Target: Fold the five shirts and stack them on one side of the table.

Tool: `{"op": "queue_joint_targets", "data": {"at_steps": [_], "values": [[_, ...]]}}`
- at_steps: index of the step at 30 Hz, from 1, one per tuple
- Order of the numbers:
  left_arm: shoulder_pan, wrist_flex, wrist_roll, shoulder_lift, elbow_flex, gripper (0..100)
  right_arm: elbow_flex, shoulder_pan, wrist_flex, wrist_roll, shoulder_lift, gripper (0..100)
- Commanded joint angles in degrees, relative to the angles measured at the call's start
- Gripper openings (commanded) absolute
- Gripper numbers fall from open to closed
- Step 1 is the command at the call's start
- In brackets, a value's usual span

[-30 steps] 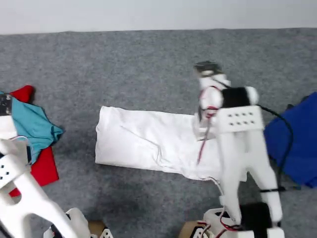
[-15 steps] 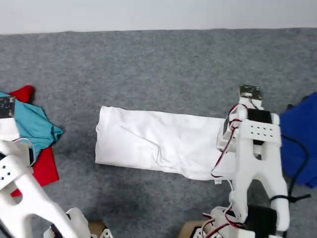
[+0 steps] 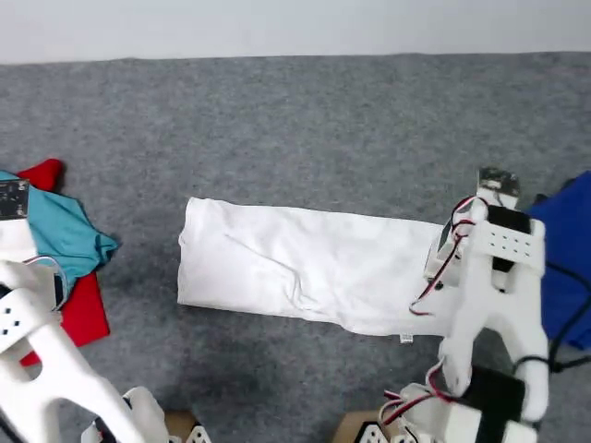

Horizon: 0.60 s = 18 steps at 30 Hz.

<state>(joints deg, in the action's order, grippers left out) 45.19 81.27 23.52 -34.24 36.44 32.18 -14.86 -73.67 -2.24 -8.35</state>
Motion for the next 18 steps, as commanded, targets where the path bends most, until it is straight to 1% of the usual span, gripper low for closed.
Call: {"op": "queue_joint_targets", "data": {"at_steps": [1, 9, 18], "values": [[-0.44, -0.97, 0.35, -1.58, -0.75, 0, -2.29, -0.66, 1.71, -0.62, 3.65, 21.0], [-0.44, -1.14, 0.35, -1.67, -0.48, 0, -6.15, -2.51, 2.42, -0.7, 8.57, 21.0], [-0.44, -1.23, 0.35, -1.32, -0.75, 0, -2.73, -2.24, 6.46, -0.79, 9.19, 20.8]]}}
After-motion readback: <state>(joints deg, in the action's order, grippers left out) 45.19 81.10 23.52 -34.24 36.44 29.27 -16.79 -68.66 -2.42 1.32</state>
